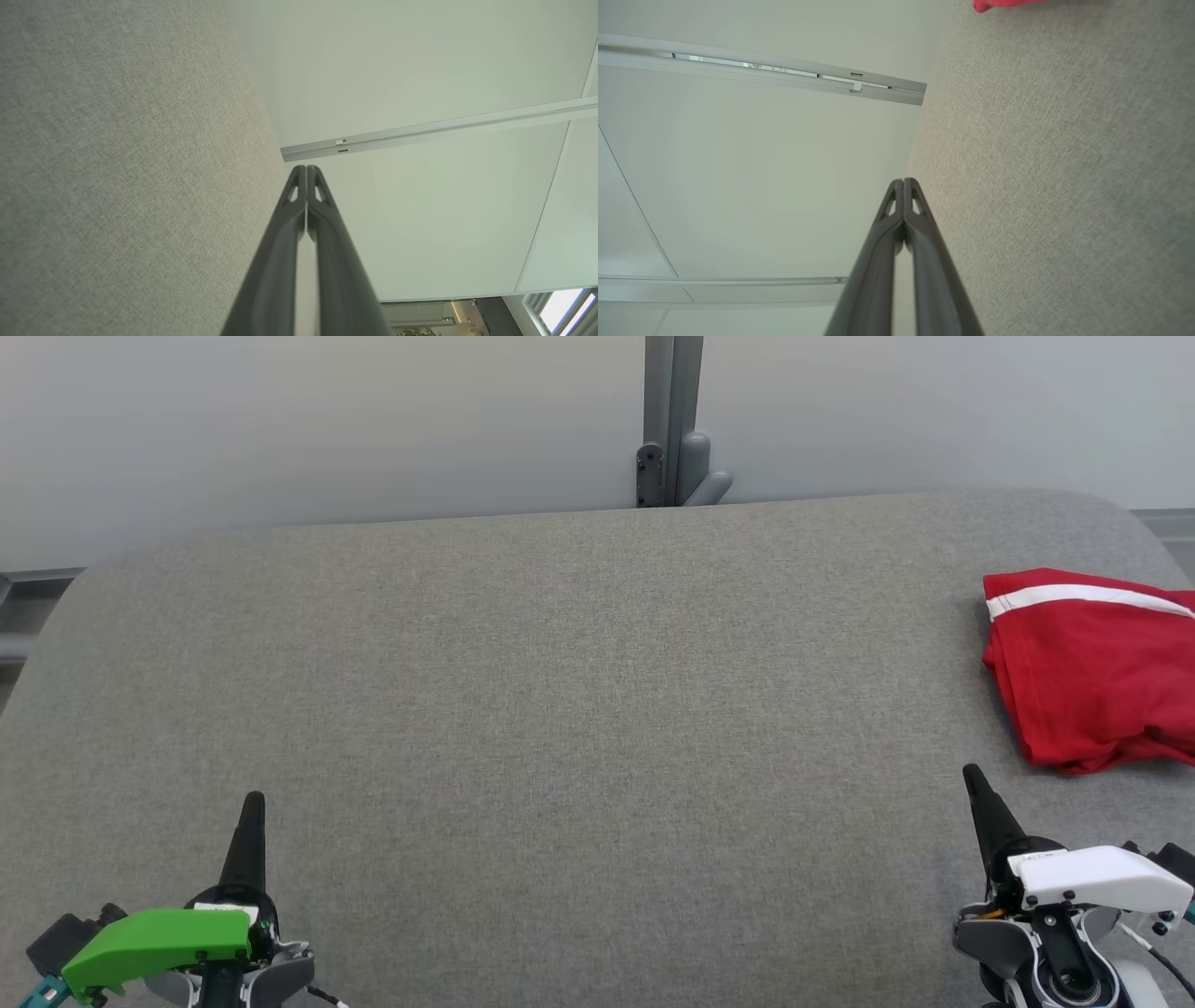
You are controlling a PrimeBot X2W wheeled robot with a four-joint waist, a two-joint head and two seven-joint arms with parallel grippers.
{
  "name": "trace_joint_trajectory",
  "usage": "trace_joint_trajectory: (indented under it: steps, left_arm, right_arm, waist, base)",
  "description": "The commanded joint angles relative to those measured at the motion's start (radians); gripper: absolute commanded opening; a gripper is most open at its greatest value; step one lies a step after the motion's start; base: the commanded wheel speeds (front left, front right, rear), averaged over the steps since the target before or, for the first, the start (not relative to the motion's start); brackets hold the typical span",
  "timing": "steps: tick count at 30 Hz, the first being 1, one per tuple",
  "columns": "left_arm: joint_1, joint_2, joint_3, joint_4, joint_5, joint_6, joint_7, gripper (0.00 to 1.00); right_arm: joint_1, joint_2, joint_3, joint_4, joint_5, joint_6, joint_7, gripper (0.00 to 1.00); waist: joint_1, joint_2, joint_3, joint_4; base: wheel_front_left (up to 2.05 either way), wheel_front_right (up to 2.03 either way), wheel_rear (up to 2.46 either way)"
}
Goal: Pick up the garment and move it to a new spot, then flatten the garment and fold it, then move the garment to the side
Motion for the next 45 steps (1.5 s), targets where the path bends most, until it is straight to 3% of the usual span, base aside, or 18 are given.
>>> trace_joint_trajectory:
  steps: [1, 25, 45]
  left_arm:
    - [-0.023, 0.008, 0.005, -0.002, -0.023, -0.009, 0.004, 0.0]
    - [-0.064, 0.006, 0.019, 0.008, -0.178, -0.009, 0.052, 0.0]
    - [-0.066, 0.002, 0.024, 0.009, -0.177, -0.009, 0.059, 0.0]
  right_arm:
    - [-0.02, -0.006, -0.003, -0.007, 0.021, 0.001, 0.007, 0.0]
    - [-0.043, -0.007, -0.008, -0.011, 0.211, 0.0, 0.051, 0.0]
    - [-0.042, -0.007, -0.008, -0.011, 0.217, 0.0, 0.051, 0.0]
  waist:
    - [0.0, 0.0, 0.0, 0.0]
    - [0.0, 0.0, 0.006, -0.004]
    - [0.0, 0.0, 0.007, -0.005]
  base:
    - [0.0, 0.0, 0.0]
    - [0.0, 0.0, 0.0]
    - [0.0, 0.0, 0.0]
